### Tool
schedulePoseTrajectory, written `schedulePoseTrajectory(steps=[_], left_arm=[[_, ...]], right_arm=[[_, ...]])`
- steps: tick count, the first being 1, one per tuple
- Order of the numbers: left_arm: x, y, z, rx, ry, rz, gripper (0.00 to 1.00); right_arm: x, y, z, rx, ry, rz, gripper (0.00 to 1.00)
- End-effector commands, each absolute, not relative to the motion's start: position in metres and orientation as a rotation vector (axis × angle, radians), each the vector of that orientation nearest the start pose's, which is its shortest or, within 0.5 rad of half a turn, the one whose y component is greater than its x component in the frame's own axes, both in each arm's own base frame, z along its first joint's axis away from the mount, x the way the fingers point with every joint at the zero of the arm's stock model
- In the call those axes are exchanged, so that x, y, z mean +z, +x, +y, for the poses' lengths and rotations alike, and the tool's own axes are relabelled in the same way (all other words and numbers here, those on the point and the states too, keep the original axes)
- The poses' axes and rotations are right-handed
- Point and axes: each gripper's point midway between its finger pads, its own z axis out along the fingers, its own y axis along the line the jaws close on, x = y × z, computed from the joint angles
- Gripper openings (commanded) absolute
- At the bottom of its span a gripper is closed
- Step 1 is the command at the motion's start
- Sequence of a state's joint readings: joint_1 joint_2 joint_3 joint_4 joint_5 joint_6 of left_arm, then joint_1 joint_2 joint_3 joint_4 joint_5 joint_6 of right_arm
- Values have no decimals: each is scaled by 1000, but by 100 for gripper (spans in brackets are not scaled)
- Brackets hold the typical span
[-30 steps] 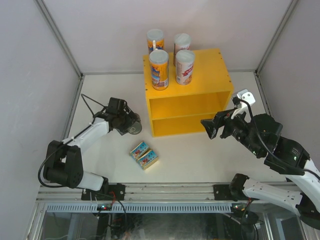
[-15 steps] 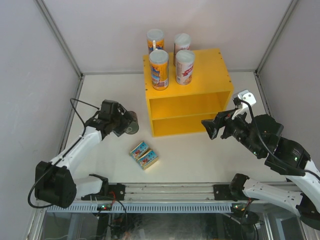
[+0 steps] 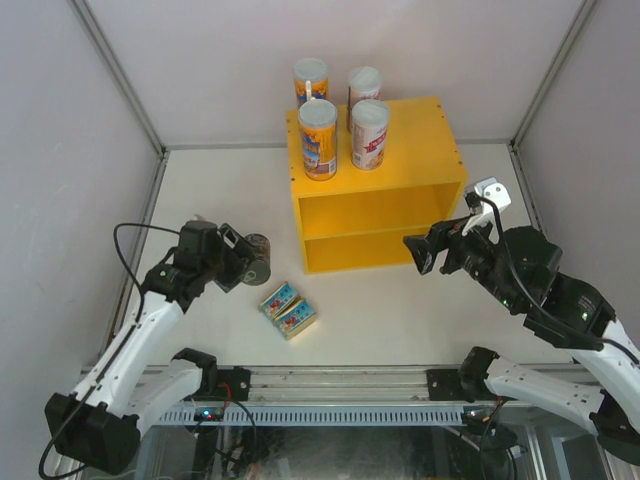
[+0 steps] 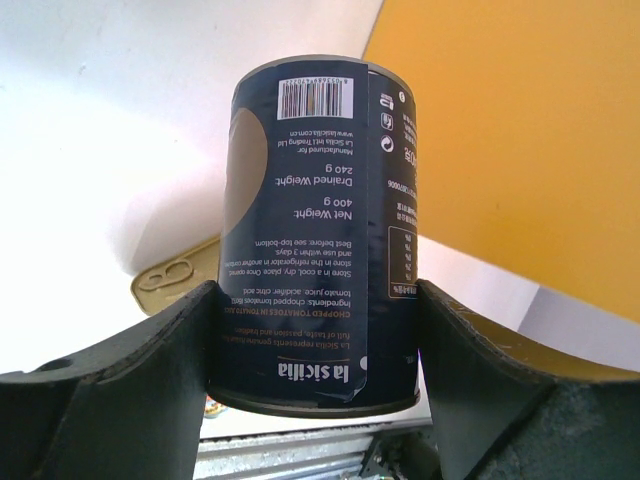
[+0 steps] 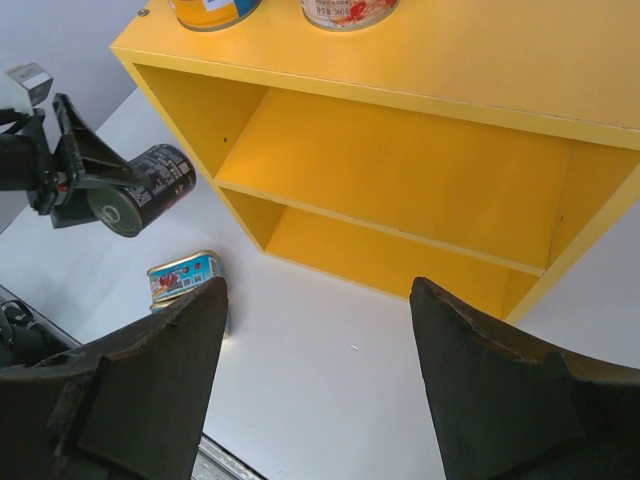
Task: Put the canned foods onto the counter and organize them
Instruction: Pick up the canned food from the center of the board, then place the canned food at the center of the board.
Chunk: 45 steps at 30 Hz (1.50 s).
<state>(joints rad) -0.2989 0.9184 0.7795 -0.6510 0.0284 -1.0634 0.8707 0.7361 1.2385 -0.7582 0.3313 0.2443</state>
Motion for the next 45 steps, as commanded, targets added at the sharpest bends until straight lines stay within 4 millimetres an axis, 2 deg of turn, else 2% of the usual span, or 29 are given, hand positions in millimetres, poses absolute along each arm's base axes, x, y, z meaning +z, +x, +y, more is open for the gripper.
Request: schedulePoseTrajectory(steps=[1, 7, 15, 33, 38, 45], left_arm=[[196, 241, -135, -862, -837, 2201, 0], [204, 218, -138, -904, -784, 2225, 0], [212, 193, -157, -963, -623, 2311, 0], [211, 147, -224, -1022, -309, 2537, 0], [217, 141, -239, -1027, -243, 2584, 0], [213, 133, -261, -975, -126, 2690, 0]], right_arm=[[362, 195, 156, 500, -326, 1785, 73], [358, 196, 158, 511, -312, 1795, 73], [357, 194, 156, 518, -291, 1799, 73], [359, 184, 144, 535, -250, 1789, 72], [354, 179, 142, 550, -250, 1798, 72], [337, 172, 143, 572, -264, 1826, 72]])
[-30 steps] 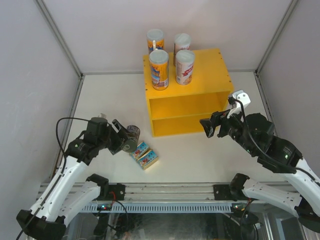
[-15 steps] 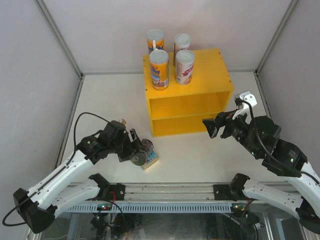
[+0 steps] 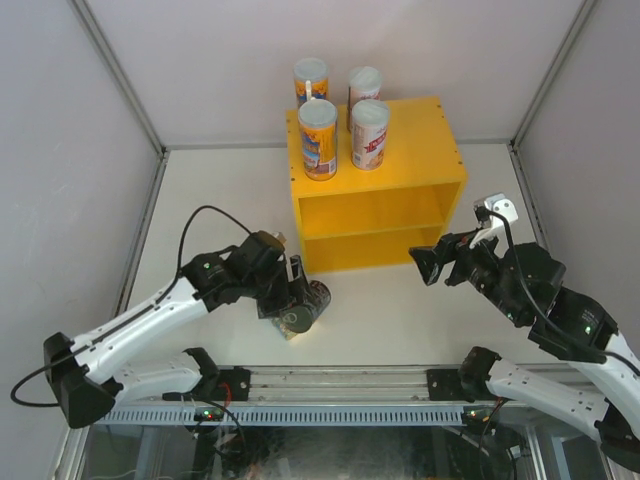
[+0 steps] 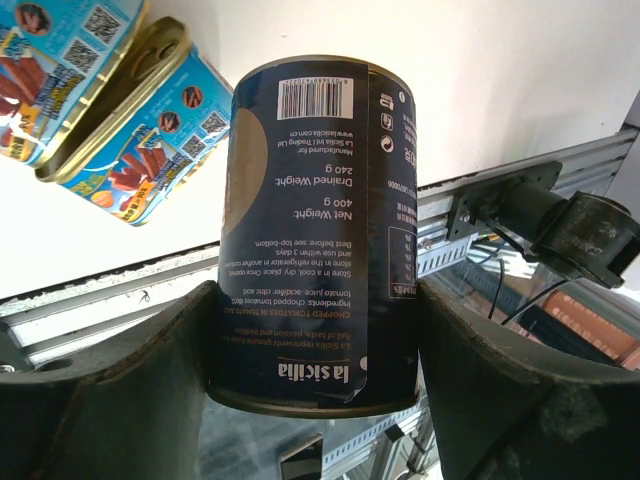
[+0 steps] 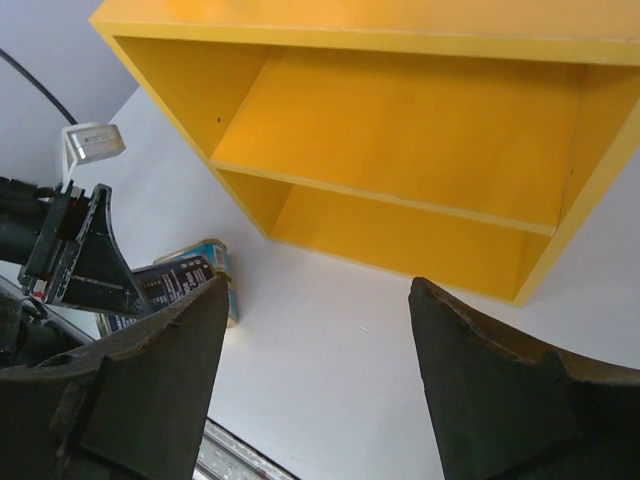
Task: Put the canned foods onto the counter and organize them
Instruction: Place the canned food at the center of the board.
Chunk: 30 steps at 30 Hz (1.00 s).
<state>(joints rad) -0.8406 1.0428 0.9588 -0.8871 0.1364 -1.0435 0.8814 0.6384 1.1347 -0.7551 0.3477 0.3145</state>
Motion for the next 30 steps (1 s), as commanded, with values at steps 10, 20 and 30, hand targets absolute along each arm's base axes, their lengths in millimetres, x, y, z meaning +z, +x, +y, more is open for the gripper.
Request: schedulePoseTrajectory(steps=[10, 20, 30], left_arm=[[201, 133, -288, -880, -18, 2811, 0], [183, 126, -303, -808, 15, 2884, 0], [167, 114, -317, -787, -4, 2932, 0]], right_arm=[[294, 156, 147, 621, -323, 1904, 72], [232, 142, 157, 671, -358, 2013, 71], [194, 134, 180, 763, -392, 2074, 70]])
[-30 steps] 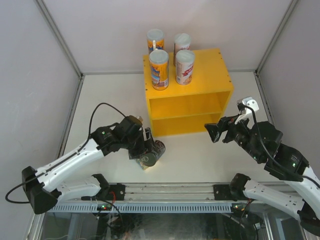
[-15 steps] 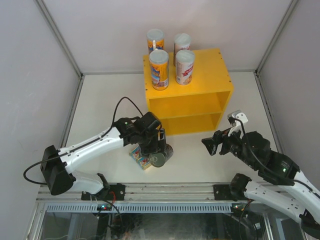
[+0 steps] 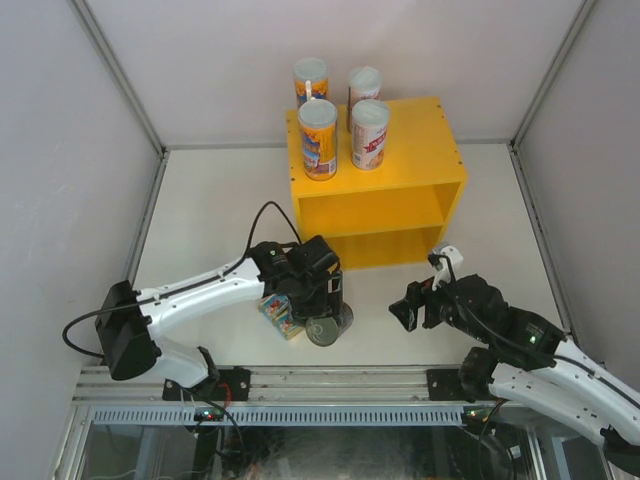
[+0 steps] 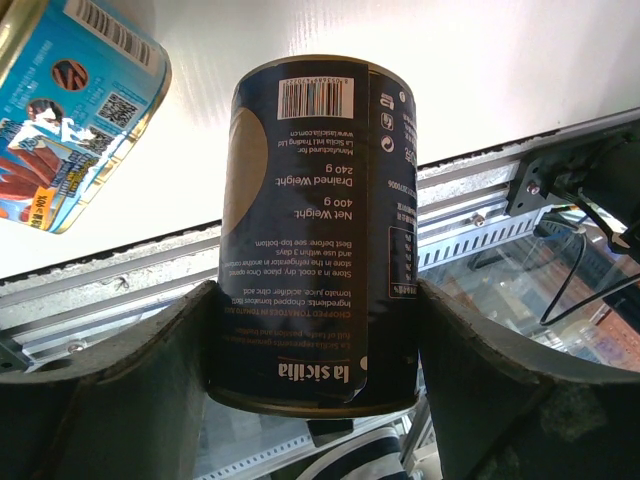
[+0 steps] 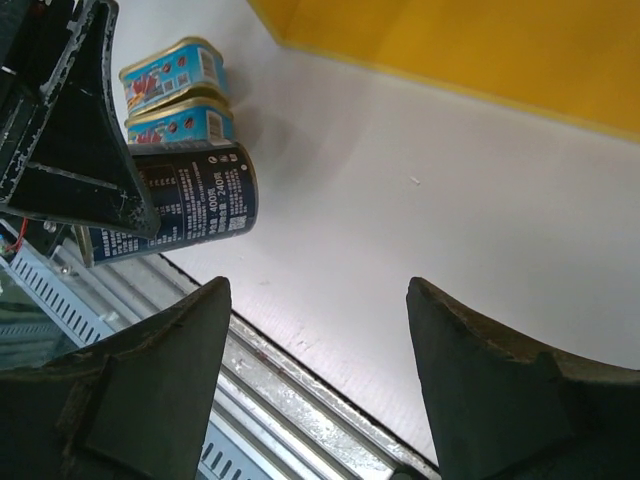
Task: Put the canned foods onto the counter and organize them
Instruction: Place the canned food at the center of the board.
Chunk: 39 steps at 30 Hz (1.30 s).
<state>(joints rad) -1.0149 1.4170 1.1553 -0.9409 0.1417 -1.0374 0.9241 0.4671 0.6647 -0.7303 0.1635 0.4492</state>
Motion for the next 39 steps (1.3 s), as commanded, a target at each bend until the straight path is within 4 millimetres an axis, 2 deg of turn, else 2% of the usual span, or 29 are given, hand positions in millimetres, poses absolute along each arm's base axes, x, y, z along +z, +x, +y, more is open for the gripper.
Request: schedulePoseTrajectory(steps=[1, 17, 34, 39], left_arm=[[166, 113, -318, -782, -3, 2938, 0], [142, 109, -329, -692, 26, 3026, 0], [137, 98, -321, -603, 26, 3120, 0], [137, 98, -321, -590, 24, 3131, 0]], right_arm=[[192, 133, 182, 768, -397, 2080, 70], [145, 114, 225, 914, -456, 2169, 70], [136, 100, 237, 995, -470, 2165, 69], [141, 95, 240, 1025, -481, 2143, 70]])
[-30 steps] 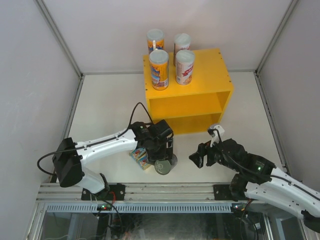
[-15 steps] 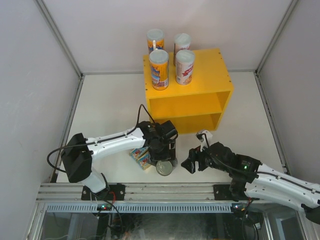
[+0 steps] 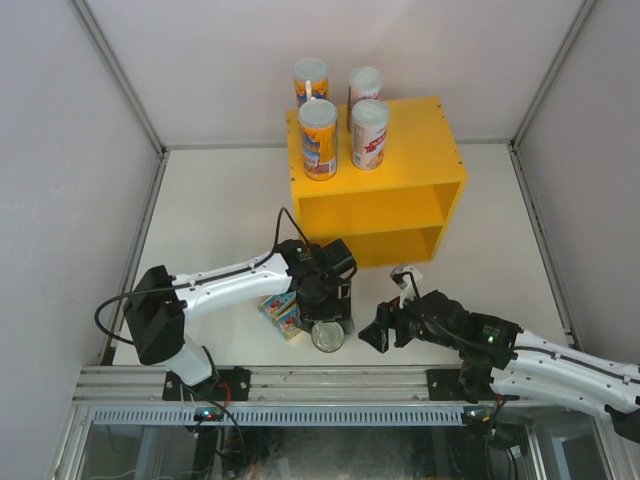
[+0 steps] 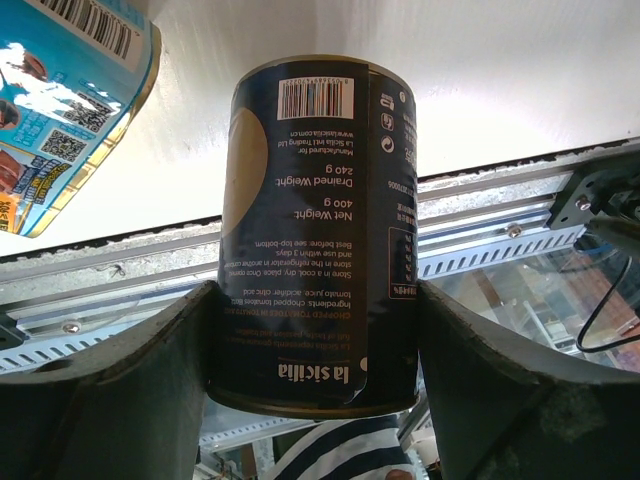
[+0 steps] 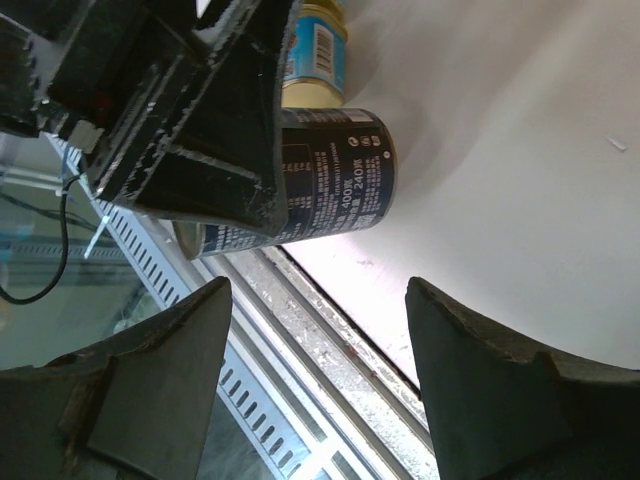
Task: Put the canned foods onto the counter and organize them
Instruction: Place the canned food at the center of the board.
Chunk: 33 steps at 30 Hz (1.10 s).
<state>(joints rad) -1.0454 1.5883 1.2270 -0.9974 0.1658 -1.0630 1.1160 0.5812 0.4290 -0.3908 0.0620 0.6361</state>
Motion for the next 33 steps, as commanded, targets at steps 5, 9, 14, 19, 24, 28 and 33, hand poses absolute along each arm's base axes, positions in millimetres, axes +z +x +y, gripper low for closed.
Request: schedulePoseTrajectory(steps=[5, 9, 14, 19, 24, 28, 33], left_arm=[[135, 97, -322, -586, 22, 3142, 0], [133, 95, -324, -580, 28, 3154, 0], [132, 93, -326, -576, 32, 3165, 1], [132, 93, -329, -573, 35, 3174, 2], [131, 92, -331, -569, 42, 3183, 2], [130, 90, -332, -569, 51, 3194, 2], [128, 87, -333, -569, 63, 3208, 2]], right_arm=[[144, 90, 244, 1044, -497, 2129, 69], [143, 85, 247, 1061, -506, 2125, 70], [143, 80, 252, 1076, -521, 2118, 70], [140, 78, 257, 1074, -533, 2117, 69], [134, 80, 261, 1057, -538, 2123, 69], [130, 84, 267, 1041, -540, 2127, 70], [127, 88, 272, 1032, -541, 2126, 69]])
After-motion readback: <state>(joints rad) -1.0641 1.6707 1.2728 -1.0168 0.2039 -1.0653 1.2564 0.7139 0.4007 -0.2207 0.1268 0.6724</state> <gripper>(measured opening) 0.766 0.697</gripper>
